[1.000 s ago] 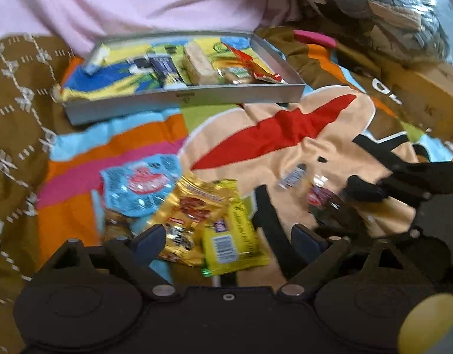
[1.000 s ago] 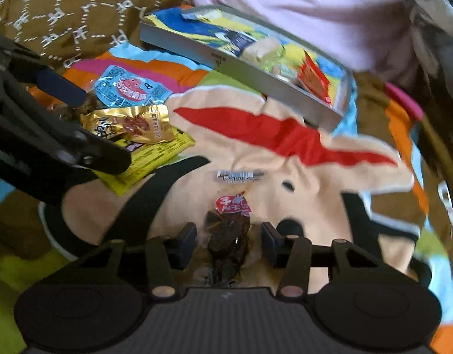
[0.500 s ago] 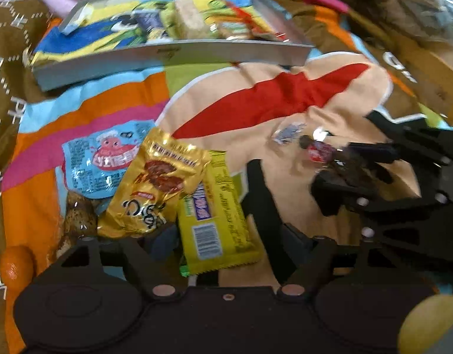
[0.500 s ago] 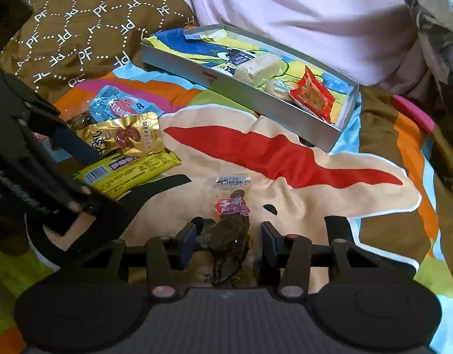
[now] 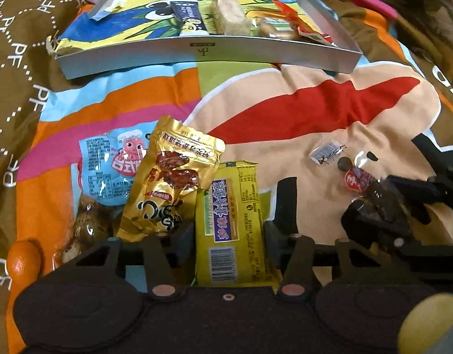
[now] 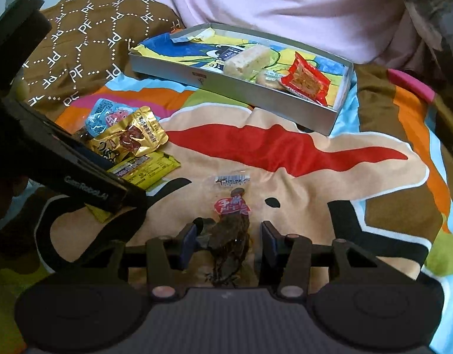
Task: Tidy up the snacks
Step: 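Close the left tool on the yellow wafer bar while the right grasps the jerky packet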
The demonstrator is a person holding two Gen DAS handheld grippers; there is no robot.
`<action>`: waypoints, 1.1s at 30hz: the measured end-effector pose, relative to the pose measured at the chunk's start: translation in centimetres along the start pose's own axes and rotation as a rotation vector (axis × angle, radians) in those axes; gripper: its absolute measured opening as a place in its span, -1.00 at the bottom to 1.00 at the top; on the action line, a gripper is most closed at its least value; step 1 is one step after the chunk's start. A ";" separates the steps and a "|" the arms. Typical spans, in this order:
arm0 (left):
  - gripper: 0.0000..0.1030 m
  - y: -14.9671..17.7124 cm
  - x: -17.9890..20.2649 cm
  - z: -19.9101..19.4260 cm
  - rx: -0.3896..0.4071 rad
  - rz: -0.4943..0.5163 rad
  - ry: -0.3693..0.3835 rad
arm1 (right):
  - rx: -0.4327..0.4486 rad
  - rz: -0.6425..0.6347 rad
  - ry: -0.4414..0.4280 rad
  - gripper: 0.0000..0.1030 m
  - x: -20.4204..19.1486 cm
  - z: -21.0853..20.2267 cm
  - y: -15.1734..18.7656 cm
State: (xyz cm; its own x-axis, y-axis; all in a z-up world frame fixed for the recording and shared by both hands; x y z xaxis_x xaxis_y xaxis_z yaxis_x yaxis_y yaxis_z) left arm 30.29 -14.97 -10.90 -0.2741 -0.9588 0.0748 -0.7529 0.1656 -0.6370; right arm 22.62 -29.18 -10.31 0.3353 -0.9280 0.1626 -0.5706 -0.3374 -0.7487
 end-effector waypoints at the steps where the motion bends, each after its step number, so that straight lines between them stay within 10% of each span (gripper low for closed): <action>1: -0.02 0.0 0.1 0.0 -0.002 -0.009 -0.007 | -0.012 -0.006 0.007 0.01 -0.1 0.1 0.1; 33: -0.05 0.8 2.6 -3.2 0.036 -0.103 -0.035 | 0.060 -0.188 0.185 -0.04 -2.0 -1.7 0.4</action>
State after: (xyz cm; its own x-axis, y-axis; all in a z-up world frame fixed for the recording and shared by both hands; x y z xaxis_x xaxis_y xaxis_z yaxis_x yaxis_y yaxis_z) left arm 27.05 -16.61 -8.75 -0.1744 -0.9780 0.1146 -0.7537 0.0577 -0.6547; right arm 20.46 -27.72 -9.80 0.2853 -0.8650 0.4128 -0.4641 -0.5015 -0.7301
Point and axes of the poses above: each gripper's, at about its wrist camera, not at the fingertips, and z roughly the way its jaws point, x to its right, y to its underside, the point moved 6 cm from there along z, roughly the way its jaws point, and after that the axes turned 4 degrees about z, right-handed, at the moved point
